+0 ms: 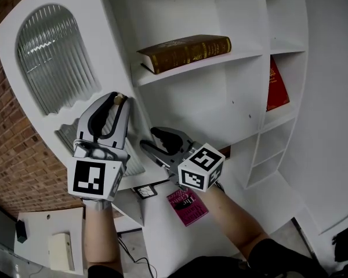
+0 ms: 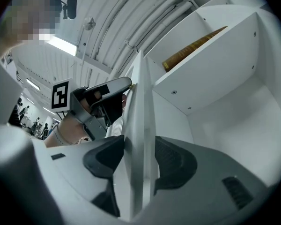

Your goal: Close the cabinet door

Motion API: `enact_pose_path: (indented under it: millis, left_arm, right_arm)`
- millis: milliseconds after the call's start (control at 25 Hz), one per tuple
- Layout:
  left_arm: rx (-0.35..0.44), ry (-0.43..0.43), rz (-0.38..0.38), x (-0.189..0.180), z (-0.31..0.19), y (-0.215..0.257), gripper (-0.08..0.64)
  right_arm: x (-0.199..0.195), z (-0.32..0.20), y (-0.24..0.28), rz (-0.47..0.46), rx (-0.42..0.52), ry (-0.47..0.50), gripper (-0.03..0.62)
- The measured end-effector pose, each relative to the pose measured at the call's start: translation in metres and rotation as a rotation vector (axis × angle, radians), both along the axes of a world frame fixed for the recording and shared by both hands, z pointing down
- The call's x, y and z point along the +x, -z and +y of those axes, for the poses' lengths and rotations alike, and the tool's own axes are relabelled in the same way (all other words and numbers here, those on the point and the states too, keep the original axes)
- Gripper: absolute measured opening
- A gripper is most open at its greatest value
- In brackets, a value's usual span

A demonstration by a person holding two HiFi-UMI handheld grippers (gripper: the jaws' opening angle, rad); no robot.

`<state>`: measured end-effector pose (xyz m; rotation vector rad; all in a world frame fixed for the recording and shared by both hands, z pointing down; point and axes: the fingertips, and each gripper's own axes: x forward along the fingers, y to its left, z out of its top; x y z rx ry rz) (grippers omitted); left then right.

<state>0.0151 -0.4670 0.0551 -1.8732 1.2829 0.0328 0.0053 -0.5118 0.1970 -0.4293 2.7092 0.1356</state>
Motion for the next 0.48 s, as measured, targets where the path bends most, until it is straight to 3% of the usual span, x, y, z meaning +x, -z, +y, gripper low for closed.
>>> enact_pose_path:
  millis: [240, 480]
  left_arm:
    - [-0.038, 0.07, 0.002, -0.005, -0.013, -0.005, 0.088]
    - [-0.025, 0.103, -0.006, -0.009, -0.024, -0.004, 0.087]
  right_arm:
    - [-0.001, -0.008, 0.0, -0.005, 0.007, -0.03, 0.206]
    - [-0.004, -0.02, -0.001, -0.008, -0.031, -0.041, 0.209]
